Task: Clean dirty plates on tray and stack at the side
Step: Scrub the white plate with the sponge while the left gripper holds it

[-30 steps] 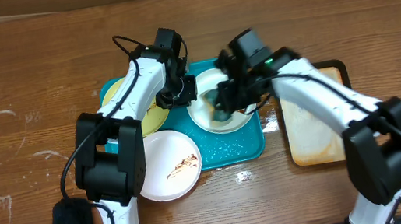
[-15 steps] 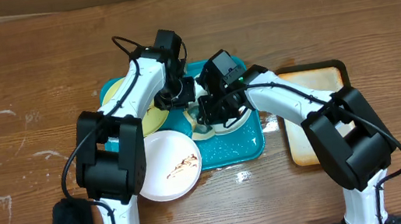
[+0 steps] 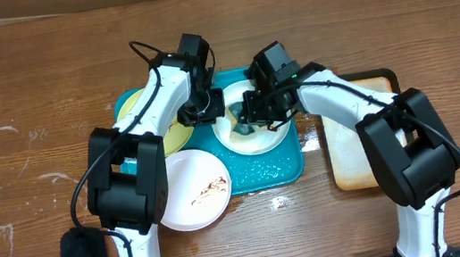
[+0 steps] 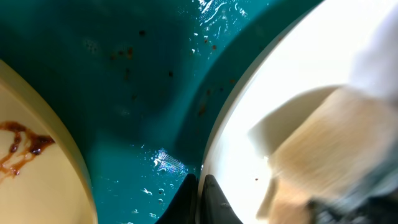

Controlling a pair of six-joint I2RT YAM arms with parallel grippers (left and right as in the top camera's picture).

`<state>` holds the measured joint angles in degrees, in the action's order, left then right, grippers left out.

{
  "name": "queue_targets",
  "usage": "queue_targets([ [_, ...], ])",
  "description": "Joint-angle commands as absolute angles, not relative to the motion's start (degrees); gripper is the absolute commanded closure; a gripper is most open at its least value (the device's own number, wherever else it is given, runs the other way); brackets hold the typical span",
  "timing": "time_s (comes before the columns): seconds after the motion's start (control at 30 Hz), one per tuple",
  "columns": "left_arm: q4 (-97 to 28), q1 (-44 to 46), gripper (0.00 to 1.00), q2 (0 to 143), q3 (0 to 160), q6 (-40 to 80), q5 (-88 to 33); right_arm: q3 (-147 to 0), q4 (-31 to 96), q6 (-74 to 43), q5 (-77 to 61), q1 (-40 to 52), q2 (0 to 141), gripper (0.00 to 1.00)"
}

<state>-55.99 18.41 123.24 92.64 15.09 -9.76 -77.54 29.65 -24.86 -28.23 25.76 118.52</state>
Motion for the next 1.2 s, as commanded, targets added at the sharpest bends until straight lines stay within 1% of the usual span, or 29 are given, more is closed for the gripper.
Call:
queue_targets([
  [0.0,-56.36,19.16,0.96,123.42,93.71,15.44,-8.36,-77.49,30.35,-25.30,-26.15,24.64,119.07,0.96],
  [0.13,-56.18,19.09,0.96,123.42,93.71,15.79,-8.19,-77.52,33.50,-25.12,-22.50,24.51,119.07,0.96],
  [0.23,-56.18,18.98,0.96,123.42,93.71,16.88,-5.87,-77.54,38.48,-23.99,-17.41,24.51,119.07,0.96],
  [0.43,-55.83,18.98,0.96,123.42,93.71,16.91,-5.54,-79.22,53.30,-26.65,1.08,24.51,119.04,0.96],
  [0.57,-55.46,18.98,0.96,123.42,93.71,16.97,-5.78,-80.93,56.60,-27.70,5.96,24.51,119.04,0.96],
  [0.63,-55.51,18.98,0.96,123.42,93.71,16.95,-5.80,-82.00,56.14,-25.67,3.16,24.67,119.04,0.96],
  [0.73,-55.46,18.98,0.96,123.42,93.71,16.97,-5.98,-84.12,52.40,-16.84,-10.63,25.43,119.00,0.96],
  [0.77,-55.51,18.98,0.96,123.42,93.71,17.02,-6.00,-84.75,51.57,-15.94,-13.87,25.63,119.00,0.96],
  [0.93,-55.66,18.98,0.96,123.42,93.71,16.95,-6.17,-88.77,45.36,-19.27,-26.37,27.88,119.00,0.96],
  [1.03,-55.68,18.98,0.96,123.42,93.71,16.97,-6.24,-89.34,42.33,-23.86,-27.05,29.32,119.00,0.96],
  [1.17,-55.64,18.98,0.96,123.42,93.71,16.95,-6.92,-89.32,41.69,-25.61,-23.55,31.27,119.09,0.96],
])
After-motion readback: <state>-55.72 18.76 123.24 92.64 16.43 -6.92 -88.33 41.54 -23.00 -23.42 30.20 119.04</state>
